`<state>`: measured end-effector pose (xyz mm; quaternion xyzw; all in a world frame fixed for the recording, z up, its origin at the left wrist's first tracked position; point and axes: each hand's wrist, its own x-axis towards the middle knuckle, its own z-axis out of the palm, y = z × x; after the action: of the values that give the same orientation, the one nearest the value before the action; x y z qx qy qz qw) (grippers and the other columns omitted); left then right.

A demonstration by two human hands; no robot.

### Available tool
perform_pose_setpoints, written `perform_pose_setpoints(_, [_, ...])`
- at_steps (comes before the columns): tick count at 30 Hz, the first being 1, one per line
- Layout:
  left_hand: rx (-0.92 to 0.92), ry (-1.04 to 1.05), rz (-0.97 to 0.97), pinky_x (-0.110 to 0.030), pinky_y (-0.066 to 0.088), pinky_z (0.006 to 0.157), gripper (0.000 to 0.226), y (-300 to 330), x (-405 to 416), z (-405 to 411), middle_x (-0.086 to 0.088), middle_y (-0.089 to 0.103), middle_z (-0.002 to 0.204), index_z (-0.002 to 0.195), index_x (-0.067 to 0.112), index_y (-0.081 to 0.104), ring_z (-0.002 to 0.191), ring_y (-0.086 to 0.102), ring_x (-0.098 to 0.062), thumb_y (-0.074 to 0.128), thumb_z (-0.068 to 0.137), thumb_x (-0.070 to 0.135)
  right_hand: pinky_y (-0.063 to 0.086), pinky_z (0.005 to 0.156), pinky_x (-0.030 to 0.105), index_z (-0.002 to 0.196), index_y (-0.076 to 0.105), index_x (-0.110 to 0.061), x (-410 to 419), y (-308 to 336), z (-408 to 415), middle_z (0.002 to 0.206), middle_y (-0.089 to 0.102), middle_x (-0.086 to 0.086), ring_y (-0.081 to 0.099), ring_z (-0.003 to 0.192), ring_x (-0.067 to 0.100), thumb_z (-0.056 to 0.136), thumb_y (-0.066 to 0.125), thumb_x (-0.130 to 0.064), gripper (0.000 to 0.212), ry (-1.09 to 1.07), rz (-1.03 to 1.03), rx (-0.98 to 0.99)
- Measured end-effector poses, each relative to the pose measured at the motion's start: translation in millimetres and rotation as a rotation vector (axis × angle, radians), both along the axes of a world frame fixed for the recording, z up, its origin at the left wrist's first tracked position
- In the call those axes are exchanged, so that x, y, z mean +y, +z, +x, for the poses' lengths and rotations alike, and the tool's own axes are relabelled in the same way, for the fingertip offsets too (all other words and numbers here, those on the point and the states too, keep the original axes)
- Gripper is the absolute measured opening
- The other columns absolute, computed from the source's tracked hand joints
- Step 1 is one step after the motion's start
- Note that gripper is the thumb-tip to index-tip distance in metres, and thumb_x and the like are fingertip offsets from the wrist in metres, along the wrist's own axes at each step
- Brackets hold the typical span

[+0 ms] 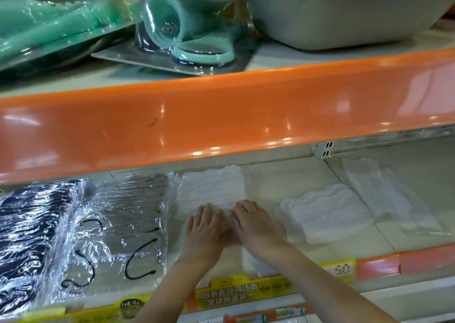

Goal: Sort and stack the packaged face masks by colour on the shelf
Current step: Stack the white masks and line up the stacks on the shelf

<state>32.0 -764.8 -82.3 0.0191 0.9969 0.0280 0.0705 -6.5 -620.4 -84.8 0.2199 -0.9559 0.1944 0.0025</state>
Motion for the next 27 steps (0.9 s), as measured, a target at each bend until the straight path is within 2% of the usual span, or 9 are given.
perform_pose_setpoints(2, [0.016,0.011,0.012,-0.035,0.004,0.116,0.077,1.8,-0.1,-0.1,-0.007,0.003,0.161,0.150,0.022,0.016,0.148,0.001,-0.024,0.002,0.087,0.062,0.031,0.102,0.032,0.126,0.053,-0.016,-2.3,-4.0,-1.4,0.136,0.045,0.001,0.040,0.128,0.023,0.099,0.029,-0.032,0.040,-0.003,0.011,0.029])
perform_pose_setpoints(5, [0.038,0.018,0.024,-0.035,0.005,0.116,0.057,1.5,-0.1,-2.4,-0.005,0.004,0.161,0.149,0.023,0.017,0.148,0.001,-0.023,0.023,0.100,0.051,0.028,0.108,0.033,0.128,0.053,-0.013,-2.6,-9.7,-5.4,0.142,0.043,0.003,0.037,0.133,0.024,0.100,0.039,-0.027,0.035,-0.029,0.024,0.053])
perform_pose_setpoints(10, [0.024,0.027,0.054,-0.036,0.004,0.117,0.056,3.0,1.6,-7.1,-0.006,0.004,0.161,0.149,0.022,0.018,0.148,0.001,-0.024,0.023,0.100,0.051,0.039,0.102,0.036,0.119,0.060,-0.011,-2.2,-15.8,-6.0,0.133,0.054,0.007,0.051,0.123,0.028,0.093,0.050,-0.021,0.030,-0.052,-0.007,0.114])
perform_pose_setpoints(15, [0.026,0.035,0.038,-0.037,0.004,0.117,0.057,2.3,3.5,-9.7,-0.007,0.005,0.160,0.148,0.021,0.018,0.148,0.001,-0.025,0.021,0.100,0.051,0.025,0.111,0.031,0.132,0.050,-0.013,-0.3,-12.7,-10.1,0.145,0.041,0.003,0.035,0.136,0.022,0.099,0.040,-0.023,0.036,-0.022,-0.010,0.095])
perform_pose_setpoints(21, [0.026,0.054,0.052,-0.038,0.008,0.117,0.067,2.8,4.7,-12.7,-0.008,0.010,0.160,0.148,0.021,0.021,0.147,0.005,-0.026,0.014,0.094,0.060,0.023,0.112,0.029,0.134,0.048,-0.016,1.5,-10.9,-13.7,0.146,0.039,0.001,0.032,0.136,0.018,0.101,0.037,-0.025,0.036,-0.013,-0.016,0.087])
perform_pose_setpoints(24, [0.010,0.084,0.048,-0.038,0.011,0.117,0.057,3.2,8.4,-14.6,-0.007,0.012,0.159,0.147,0.021,0.022,0.147,0.006,-0.026,0.025,0.099,0.052,0.023,0.111,0.028,0.134,0.047,-0.016,2.6,-8.7,-14.5,0.147,0.039,0.000,0.030,0.136,0.018,0.101,0.037,-0.026,0.036,-0.006,-0.012,0.066])
perform_pose_setpoints(27, [0.042,0.131,0.001,-0.037,0.024,0.112,0.050,6.9,17.3,-13.5,-0.005,0.025,0.153,0.141,0.022,0.030,0.143,0.018,-0.024,0.030,0.099,0.050,0.025,0.112,0.030,0.138,0.044,-0.014,7.3,-0.5,-12.9,0.149,0.037,0.003,0.029,0.138,0.019,0.101,0.037,-0.024,0.039,0.009,-0.042,0.011])
